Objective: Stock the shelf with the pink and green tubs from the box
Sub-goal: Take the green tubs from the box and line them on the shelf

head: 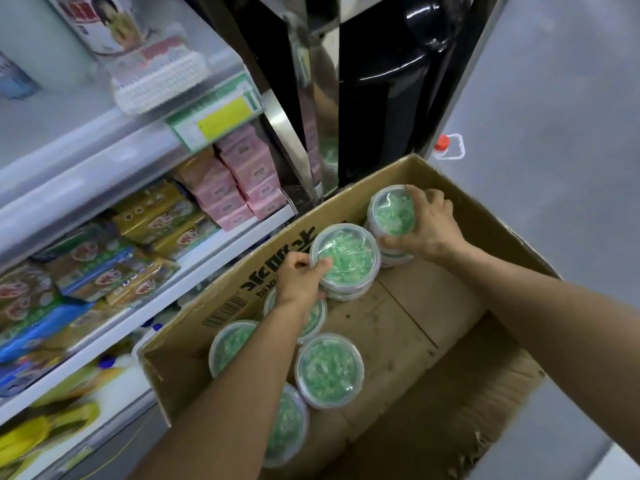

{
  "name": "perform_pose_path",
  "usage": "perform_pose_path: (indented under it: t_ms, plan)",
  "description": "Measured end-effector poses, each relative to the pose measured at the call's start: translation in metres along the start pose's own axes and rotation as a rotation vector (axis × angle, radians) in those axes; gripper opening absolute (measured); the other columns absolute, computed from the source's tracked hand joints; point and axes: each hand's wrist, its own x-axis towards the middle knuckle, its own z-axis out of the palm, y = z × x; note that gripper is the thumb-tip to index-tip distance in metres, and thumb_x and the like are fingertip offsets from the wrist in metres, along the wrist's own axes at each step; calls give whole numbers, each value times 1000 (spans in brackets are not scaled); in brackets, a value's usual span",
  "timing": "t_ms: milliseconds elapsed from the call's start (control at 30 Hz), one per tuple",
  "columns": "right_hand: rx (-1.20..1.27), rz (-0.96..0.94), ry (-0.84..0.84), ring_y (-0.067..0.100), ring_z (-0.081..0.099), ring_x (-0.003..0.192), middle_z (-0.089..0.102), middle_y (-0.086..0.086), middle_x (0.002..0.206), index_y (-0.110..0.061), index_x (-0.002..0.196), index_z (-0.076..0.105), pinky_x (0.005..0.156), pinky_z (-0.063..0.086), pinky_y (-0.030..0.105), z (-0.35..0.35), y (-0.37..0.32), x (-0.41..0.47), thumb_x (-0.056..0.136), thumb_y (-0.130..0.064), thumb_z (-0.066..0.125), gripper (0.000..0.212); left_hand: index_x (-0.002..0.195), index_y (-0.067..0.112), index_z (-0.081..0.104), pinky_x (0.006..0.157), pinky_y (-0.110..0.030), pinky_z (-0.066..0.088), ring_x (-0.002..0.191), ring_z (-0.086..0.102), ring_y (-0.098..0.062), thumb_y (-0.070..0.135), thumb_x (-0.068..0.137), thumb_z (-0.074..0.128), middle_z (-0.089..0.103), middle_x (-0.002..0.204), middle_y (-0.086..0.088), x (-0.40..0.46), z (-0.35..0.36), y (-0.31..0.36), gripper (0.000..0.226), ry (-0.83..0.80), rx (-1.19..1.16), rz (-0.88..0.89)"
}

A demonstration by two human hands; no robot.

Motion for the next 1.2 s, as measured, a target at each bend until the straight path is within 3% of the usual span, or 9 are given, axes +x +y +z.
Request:
perform_pose_path:
  t_ms: [233,367,433,533,633,700,733,1000,1200]
  plan:
    - [200,139,-21,32,36,125,37,11,132,-28,143,34,101,40,46,-16,-13,-26,62,-61,75,96,84,14,56,72,-37,58,98,65,-28,30,81,73,67,102,-9,-22,-24,2,23,-12,-127,-140]
    - [302,139,-129,30,46,120,42,7,131,-33,139,38,96,48,50,-43,-32,-58,45,-75,71,108,81,15,59,76,-41,59,95,65,-28,28,79,74,68,97,-7,-63,-58,14,20,53,-180,-142]
    - [362,106,-175,28,49,119,44,5,133,-35,137,40,91,52,45,-54,-47,-76,45,-74,75,107,86,16,61,80,-43,58,98,64,-30,31,77,75,67,98,-5,-88,-77,22,22,76,-196,-129]
    - [442,18,-229,25,52,116,47,7,134,-28,139,42,85,52,34,-77,-76,-105,58,-54,82,95,106,15,59,82,-42,58,96,65,-30,34,79,74,63,101,-3,-131,-106,31,37,94,-257,-110]
    - [439,-106,-253,17,55,111,52,3,129,-23,139,45,85,48,24,-106,-110,-136,67,-41,83,83,105,21,56,78,-37,57,96,65,-28,42,81,69,59,108,-2,-178,-135,39,34,119,-256,-42]
    - [420,-191,-269,1,56,94,56,-6,115,-22,136,48,67,43,4,-128,-134,-154,72,-33,81,74,99,28,56,75,-35,56,94,64,-27,46,83,66,57,112,1,-206,-153,48,26,125,-259,14]
    - [421,-229,-277,-4,54,89,57,-10,109,-23,135,48,61,42,2,-139,-146,-162,72,-32,81,71,99,30,57,76,-35,56,92,65,-26,46,85,63,57,112,3,-219,-161,55,22,126,-276,37]
    - [342,-553,-290,9,51,118,52,-6,131,-30,132,53,98,42,28,-213,-256,-206,67,-38,83,72,121,26,56,71,-36,58,90,67,-29,58,85,55,61,118,-12,-313,-246,103,47,182,-404,230]
    - [280,-750,-237,9,46,119,48,-13,132,-42,128,54,92,37,29,-248,-344,-228,68,-45,80,65,121,29,49,70,-37,58,88,64,-32,55,90,51,59,106,-17,-364,-318,136,41,242,-457,345]
